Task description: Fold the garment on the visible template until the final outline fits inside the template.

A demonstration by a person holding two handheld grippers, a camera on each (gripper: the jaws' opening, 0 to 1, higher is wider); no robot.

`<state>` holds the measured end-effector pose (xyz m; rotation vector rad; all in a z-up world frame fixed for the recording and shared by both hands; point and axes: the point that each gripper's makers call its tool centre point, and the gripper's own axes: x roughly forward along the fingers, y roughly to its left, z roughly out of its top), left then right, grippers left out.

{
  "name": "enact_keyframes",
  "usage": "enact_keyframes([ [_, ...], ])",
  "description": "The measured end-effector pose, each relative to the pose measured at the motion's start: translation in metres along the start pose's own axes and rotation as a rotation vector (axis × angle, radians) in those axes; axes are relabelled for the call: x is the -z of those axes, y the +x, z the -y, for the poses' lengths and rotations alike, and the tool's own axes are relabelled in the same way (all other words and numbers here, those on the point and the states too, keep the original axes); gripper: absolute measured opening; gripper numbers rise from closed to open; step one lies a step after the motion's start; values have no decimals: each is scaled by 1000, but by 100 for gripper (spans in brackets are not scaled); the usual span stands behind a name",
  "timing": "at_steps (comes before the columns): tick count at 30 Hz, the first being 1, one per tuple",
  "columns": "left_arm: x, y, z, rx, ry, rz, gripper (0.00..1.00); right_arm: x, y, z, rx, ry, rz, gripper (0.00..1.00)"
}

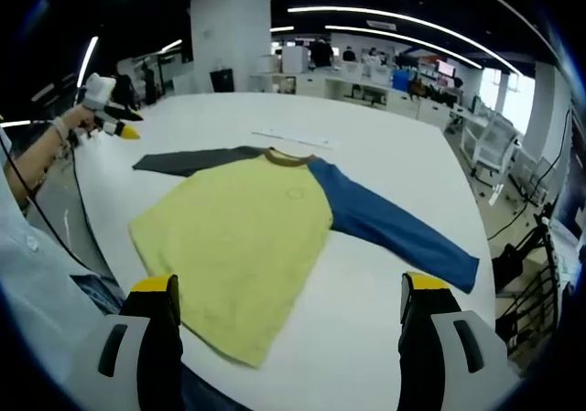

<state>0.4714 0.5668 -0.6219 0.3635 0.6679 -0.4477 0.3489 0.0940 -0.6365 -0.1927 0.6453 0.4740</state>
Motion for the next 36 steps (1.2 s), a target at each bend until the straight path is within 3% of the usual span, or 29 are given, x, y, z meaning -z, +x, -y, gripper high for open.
enact_keyframes([
  [12, -3, -9, 24, 36, -5, 12, 66, 1, -8, 0, -11, -18, 6, 100],
  [16, -7, -12, 34, 55, -18, 43, 67, 1, -9, 1, -18, -30, 4, 100],
  [36, -7, -25, 76, 125, 6, 34, 77, 2, -7, 2, -47, -51, 10, 100],
])
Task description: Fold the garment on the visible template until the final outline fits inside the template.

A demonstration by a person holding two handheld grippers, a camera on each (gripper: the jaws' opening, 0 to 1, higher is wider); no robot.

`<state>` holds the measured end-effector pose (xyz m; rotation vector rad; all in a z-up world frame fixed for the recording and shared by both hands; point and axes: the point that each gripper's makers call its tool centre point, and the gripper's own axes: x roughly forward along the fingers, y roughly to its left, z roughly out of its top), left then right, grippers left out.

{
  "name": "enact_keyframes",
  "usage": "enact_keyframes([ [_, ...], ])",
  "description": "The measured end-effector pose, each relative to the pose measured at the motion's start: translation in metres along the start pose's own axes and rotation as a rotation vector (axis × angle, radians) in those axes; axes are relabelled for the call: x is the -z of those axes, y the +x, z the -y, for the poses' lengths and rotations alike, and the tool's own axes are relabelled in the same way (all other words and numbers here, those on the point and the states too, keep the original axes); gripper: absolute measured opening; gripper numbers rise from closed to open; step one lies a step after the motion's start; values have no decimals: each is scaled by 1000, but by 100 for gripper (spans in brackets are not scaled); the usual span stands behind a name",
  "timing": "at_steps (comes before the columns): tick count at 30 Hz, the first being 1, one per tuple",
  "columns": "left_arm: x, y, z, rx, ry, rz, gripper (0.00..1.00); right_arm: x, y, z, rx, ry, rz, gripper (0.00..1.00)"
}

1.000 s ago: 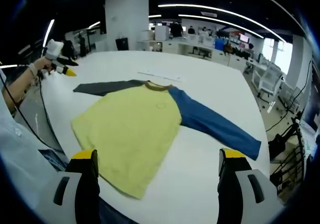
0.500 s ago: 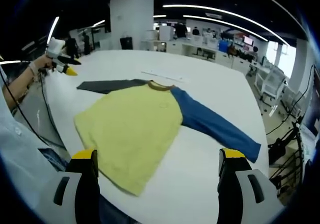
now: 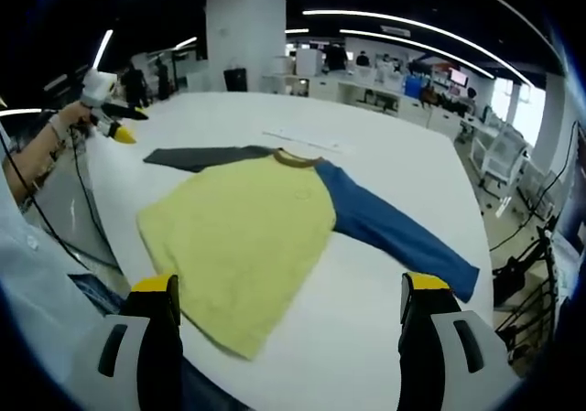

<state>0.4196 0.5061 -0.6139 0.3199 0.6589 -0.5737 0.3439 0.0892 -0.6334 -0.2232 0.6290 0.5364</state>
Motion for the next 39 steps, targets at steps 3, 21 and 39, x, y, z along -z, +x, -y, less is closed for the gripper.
enact_keyframes([
  [3, 1, 1, 6, 12, 0, -3, 79, 1, 0, 0, -4, -1, -3, 100],
  [21, 20, 2, 41, 71, -17, -37, 88, 10, 1, 1, -20, -2, -19, 99],
  [39, 44, 10, 74, 142, -55, -60, 99, 32, 8, -10, -42, 25, -55, 99],
])
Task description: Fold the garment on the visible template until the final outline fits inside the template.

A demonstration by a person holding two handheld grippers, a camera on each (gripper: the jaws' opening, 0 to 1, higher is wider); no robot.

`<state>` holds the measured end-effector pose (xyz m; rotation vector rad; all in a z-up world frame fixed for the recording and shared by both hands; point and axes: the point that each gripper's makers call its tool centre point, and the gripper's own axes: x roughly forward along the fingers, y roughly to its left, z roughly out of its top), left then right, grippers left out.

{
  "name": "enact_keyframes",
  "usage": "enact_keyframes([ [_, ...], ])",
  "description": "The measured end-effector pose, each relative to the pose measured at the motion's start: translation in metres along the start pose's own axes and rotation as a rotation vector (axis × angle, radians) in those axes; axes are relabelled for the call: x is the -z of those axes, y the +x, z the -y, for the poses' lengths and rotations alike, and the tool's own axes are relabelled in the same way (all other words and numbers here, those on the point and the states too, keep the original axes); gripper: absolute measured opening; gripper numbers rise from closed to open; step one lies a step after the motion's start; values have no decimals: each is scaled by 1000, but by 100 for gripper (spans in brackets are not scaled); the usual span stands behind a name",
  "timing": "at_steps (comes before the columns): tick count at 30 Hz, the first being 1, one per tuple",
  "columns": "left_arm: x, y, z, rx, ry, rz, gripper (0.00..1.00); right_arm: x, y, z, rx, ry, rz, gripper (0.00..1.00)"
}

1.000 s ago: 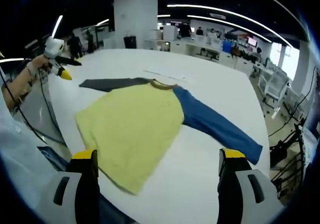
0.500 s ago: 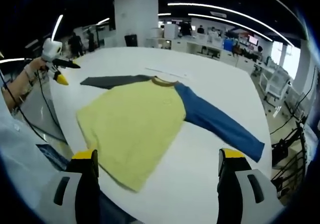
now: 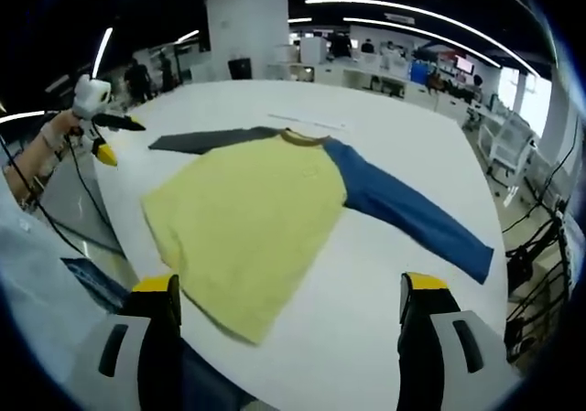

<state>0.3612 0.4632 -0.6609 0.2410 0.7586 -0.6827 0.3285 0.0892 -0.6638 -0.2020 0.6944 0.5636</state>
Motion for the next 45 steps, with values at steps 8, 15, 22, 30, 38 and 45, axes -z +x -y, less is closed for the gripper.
enact_keyframes([
  [8, 14, 11, 14, 37, -23, -29, 99, 11, 5, -1, -8, 14, -18, 98],
  [15, 34, 23, 35, 93, -65, -66, 95, 24, 10, 1, -13, 38, -38, 97],
  [22, 52, 32, 52, 123, -99, -99, 90, 37, 14, -2, -23, 53, -68, 95],
  [30, 66, 36, 63, 136, -137, -124, 81, 45, 18, -13, -64, 52, -86, 89],
  [38, 76, 38, 67, 141, -135, -144, 60, 55, 19, -21, -91, 58, -112, 80],
  [45, 86, 42, 68, 136, -124, -181, 54, 63, 19, -28, -112, 64, -127, 71],
])
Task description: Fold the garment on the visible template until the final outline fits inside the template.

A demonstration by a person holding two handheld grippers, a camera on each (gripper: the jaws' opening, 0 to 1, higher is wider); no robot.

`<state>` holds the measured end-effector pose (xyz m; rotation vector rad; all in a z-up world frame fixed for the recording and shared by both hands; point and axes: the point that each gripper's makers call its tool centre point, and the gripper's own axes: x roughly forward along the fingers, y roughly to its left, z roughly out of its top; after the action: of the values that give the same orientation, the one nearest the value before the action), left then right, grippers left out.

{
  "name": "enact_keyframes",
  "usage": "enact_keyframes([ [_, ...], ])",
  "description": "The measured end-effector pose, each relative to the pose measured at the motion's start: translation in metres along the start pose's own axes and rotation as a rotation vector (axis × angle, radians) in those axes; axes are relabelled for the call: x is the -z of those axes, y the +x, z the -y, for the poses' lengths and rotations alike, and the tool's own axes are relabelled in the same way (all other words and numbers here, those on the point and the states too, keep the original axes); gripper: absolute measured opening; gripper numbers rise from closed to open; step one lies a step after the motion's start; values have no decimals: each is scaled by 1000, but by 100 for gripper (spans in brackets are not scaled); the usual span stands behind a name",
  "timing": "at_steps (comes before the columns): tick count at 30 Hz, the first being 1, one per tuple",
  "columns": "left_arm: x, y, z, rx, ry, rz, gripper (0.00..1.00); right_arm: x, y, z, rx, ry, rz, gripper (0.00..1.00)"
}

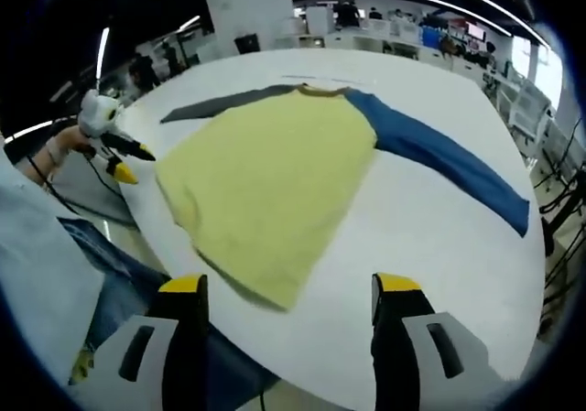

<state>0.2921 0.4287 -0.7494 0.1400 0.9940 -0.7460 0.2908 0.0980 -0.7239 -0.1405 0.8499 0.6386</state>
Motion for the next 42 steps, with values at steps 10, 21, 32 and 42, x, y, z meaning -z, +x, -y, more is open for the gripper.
enact_keyframes([
  [10, -1, 8, 2, 12, -4, 12, 53, 12, 3, -4, -22, 14, -27, 63],
  [21, -8, 13, 11, 50, 51, 1, 54, 17, 4, -4, -31, 14, -46, 60],
  [32, -22, 17, 12, 56, 93, 43, 52, 23, 5, -7, -39, 13, -66, 57],
  [42, -23, 23, 2, 37, 201, -20, 43, 27, 9, -13, -56, 32, -72, 50],
])
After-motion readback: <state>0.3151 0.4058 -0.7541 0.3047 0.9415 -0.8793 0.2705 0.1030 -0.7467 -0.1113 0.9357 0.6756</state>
